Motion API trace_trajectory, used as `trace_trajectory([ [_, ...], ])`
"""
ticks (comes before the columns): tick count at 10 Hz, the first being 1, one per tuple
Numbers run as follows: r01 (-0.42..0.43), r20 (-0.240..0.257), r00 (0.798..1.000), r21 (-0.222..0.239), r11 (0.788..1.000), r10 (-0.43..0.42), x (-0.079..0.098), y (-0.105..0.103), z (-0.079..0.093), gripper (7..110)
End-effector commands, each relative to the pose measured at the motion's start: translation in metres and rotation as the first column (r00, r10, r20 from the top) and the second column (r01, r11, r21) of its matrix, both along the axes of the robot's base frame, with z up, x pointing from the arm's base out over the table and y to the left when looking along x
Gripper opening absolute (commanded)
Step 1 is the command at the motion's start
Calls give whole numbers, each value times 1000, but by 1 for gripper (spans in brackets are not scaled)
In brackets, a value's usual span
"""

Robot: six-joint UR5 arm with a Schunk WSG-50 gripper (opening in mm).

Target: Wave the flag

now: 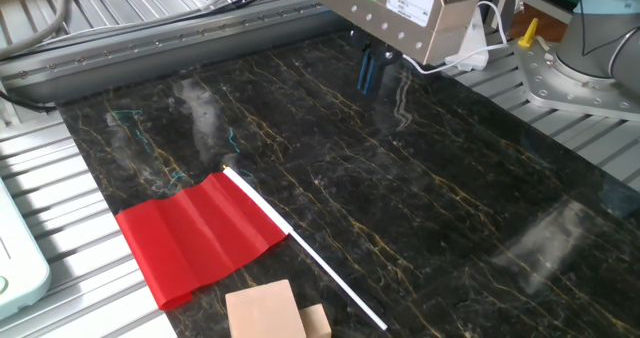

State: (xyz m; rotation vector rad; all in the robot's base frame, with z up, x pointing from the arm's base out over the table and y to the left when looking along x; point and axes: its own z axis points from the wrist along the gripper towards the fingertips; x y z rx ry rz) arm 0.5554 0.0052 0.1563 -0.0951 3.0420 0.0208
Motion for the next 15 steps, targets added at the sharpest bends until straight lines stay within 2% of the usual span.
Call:
trace_trajectory([
  [1, -26, -24, 999, 38, 999, 27, 10, 10, 6, 7],
  [2, -37, -36, 999, 56, 998, 39, 31, 15, 11, 7],
  [5, -95, -44, 994, 61, 994, 98, 80, 24, 16, 7],
  [6, -169, -33, 985, 37, 985, 170, 99, 30, 11, 7],
  [7, -292, 9, 957, 25, 956, 291, 107, 41, 12, 7],
  [8, -331, -6, 943, 18, 943, 331, 98, 48, 8, 7],
  [9, -353, -15, 936, -13, 936, 353, 92, 50, 2, 7],
  [11, -306, -6, 952, -2, 952, 306, 75, 72, -14, 7],
  [12, -299, -4, 954, -6, 954, 299, 65, 76, -23, 7],
  [13, -319, -1, 948, -6, 948, 319, 57, 78, -30, 7],
  [14, -355, -5, 935, -24, 935, 355, 54, 75, -33, 7],
  [15, -354, -5, 935, -35, 935, 354, 55, 73, -31, 7],
])
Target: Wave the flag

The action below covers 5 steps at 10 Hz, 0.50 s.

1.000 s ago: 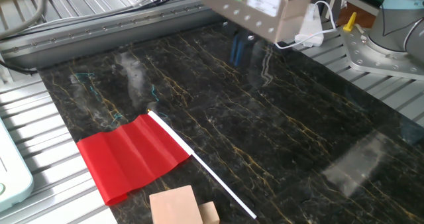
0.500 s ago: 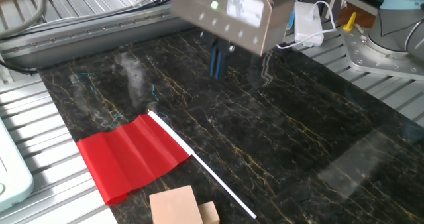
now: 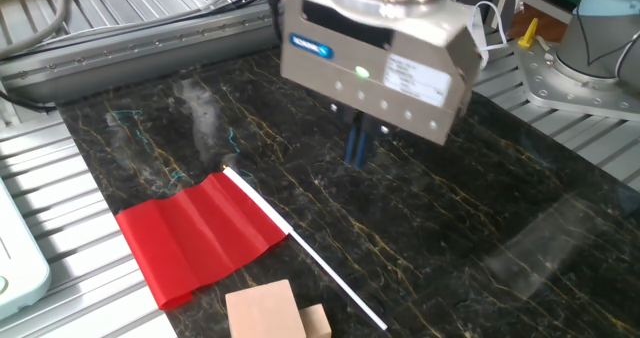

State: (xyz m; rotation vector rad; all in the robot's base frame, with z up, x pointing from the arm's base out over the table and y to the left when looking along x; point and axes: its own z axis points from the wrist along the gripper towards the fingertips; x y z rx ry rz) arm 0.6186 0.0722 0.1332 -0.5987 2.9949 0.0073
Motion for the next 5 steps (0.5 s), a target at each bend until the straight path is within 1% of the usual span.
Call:
trace_trajectory([
  [1, -1, -29, 1000, -5, 1000, 0, -14, 6, -4, 7],
  [2, 56, -66, 996, -39, 998, -58, -24, -3, -4, 7],
  [3, 144, -63, 987, -49, 988, -147, -24, -6, -4, 7],
  [4, 194, -73, 978, -36, 980, -196, -26, -2, -4, 7],
  [5, 218, -78, 973, 12, 976, -216, -25, 9, -4, 7],
])
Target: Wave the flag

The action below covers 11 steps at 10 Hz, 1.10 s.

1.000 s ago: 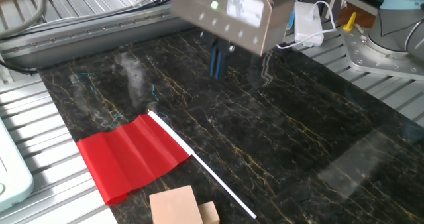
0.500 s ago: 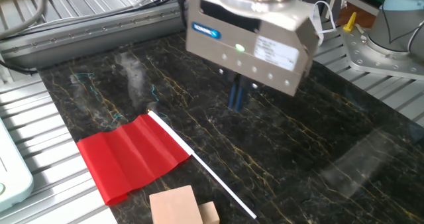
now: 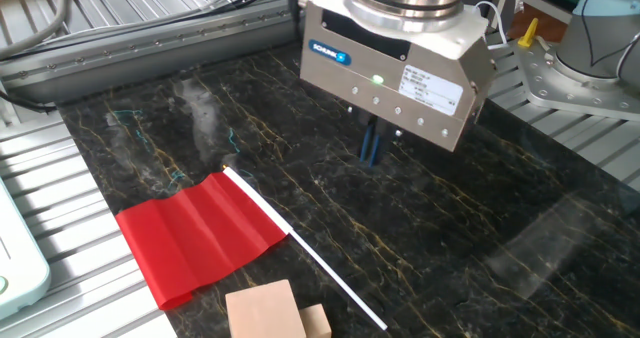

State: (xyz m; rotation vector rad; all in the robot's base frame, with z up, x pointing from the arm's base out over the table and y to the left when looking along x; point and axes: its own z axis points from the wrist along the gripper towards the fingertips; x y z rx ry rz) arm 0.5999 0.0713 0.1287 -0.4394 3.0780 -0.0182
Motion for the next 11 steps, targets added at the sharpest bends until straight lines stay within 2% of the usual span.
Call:
trace_trajectory([
  [1, 197, -16, 980, 94, 976, -196, -1, 23, 2, 7],
  [2, 218, -37, 976, 157, 963, -215, -2, 39, 3, 7],
  [3, 230, -39, 973, 159, 960, -226, -2, 40, 3, 7],
  [4, 241, -17, 970, 121, 963, -241, 1, 29, 2, 7],
  [8, 262, -9, 965, 129, 957, -263, 4, 30, 3, 7],
  [11, 258, -39, 966, 127, 958, -255, -3, 32, 2, 7],
])
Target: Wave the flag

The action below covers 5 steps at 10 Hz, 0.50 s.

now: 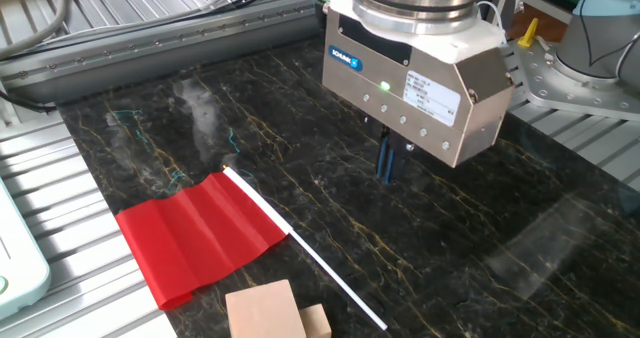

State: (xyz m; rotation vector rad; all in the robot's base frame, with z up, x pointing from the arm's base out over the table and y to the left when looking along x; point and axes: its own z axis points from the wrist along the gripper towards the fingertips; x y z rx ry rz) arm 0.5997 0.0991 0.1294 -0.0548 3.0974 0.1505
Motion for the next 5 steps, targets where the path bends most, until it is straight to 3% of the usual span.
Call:
trace_trajectory([
  [1, 15, -16, 1000, 20, 1000, -15, -3, 4, 2, 7],
  [3, 16, -18, 1000, 20, 1000, -16, 3, 4, 3, 7],
  [5, -8, -17, 1000, 4, 1000, 8, 23, -2, 7, 7],
])
